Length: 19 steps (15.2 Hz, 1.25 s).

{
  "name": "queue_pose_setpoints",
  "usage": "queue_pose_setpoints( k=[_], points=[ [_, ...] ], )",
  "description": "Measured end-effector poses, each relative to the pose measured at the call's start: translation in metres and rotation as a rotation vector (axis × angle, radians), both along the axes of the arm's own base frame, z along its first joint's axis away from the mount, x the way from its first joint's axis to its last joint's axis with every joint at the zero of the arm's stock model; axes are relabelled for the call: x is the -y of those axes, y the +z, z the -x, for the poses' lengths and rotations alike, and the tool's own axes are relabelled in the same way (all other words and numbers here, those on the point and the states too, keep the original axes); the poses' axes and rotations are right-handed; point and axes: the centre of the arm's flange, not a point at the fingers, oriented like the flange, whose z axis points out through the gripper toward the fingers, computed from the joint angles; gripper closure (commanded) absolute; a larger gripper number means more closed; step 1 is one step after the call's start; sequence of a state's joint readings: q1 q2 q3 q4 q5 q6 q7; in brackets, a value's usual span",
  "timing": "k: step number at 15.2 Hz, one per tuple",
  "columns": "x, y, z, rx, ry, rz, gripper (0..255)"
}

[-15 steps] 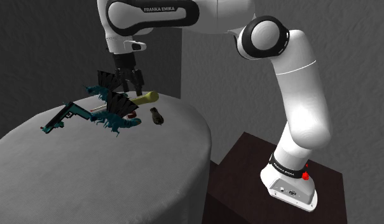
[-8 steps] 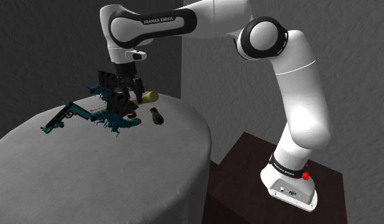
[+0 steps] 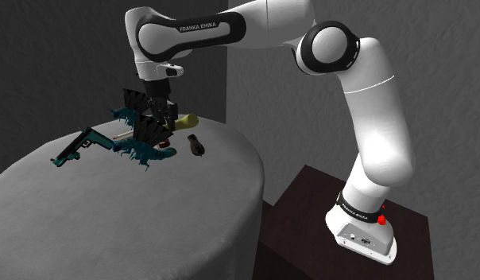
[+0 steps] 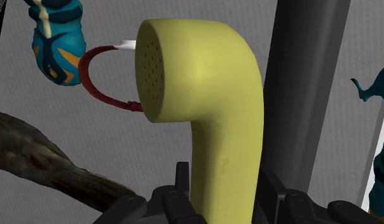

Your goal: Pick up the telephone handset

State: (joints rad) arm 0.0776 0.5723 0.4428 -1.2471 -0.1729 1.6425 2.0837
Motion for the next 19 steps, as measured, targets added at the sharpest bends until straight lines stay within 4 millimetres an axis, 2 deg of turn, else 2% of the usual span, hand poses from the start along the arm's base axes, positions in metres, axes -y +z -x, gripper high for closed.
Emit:
queue_pose_setpoints(
  k=[5,19],
  points=[
    [0.0,0.006,0.001,0.0,0.0,0.0,255],
    [0.0,0.076,-0.001,0.0,0.0,0.0,255]
  ],
)
